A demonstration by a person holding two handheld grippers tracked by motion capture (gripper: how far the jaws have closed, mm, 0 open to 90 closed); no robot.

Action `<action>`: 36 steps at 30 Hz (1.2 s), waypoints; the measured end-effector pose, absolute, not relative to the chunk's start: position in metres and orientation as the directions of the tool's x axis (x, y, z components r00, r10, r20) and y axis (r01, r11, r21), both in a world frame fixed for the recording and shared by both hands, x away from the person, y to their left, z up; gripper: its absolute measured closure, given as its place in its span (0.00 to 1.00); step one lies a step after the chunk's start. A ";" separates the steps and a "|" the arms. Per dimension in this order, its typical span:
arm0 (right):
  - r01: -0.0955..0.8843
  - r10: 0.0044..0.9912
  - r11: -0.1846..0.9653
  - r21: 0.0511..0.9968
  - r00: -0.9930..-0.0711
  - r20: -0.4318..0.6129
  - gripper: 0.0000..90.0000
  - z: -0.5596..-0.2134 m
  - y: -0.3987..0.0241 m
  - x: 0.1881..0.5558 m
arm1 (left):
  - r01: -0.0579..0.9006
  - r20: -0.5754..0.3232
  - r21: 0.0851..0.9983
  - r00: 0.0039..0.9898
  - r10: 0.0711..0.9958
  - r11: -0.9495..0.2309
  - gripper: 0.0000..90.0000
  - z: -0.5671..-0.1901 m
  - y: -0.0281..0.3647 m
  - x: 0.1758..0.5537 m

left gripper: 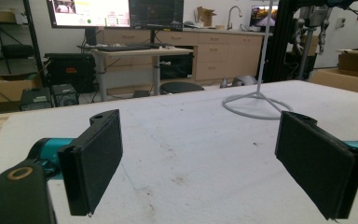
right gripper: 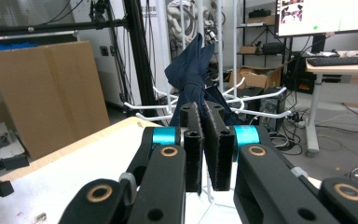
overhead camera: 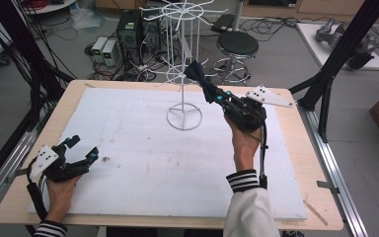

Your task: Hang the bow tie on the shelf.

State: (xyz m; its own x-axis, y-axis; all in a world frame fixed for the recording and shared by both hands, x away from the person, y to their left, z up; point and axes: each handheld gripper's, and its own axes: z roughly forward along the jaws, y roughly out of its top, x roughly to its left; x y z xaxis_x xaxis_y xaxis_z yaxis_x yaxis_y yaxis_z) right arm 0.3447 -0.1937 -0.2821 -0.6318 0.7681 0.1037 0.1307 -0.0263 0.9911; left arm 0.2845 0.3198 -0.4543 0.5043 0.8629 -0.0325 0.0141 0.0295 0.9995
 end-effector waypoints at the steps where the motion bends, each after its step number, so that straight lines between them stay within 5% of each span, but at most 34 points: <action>1: 0.133 0.766 -0.022 0.991 -0.635 0.102 0.96 -0.282 -0.192 0.345 | 0.014 -0.033 0.999 0.504 0.863 0.030 0.17 -0.454 0.320 0.285; 32: 0.214 0.750 0.202 0.956 -0.661 -0.011 0.95 -0.311 -0.163 0.353 | 0.014 -0.033 0.999 0.503 0.864 0.030 0.17 -0.454 0.319 0.284; 36: 0.233 0.752 0.210 0.950 -0.659 -0.004 0.88 -0.314 -0.163 0.355 | 0.020 -0.026 1.000 0.493 0.869 0.019 0.17 -0.454 0.319 0.285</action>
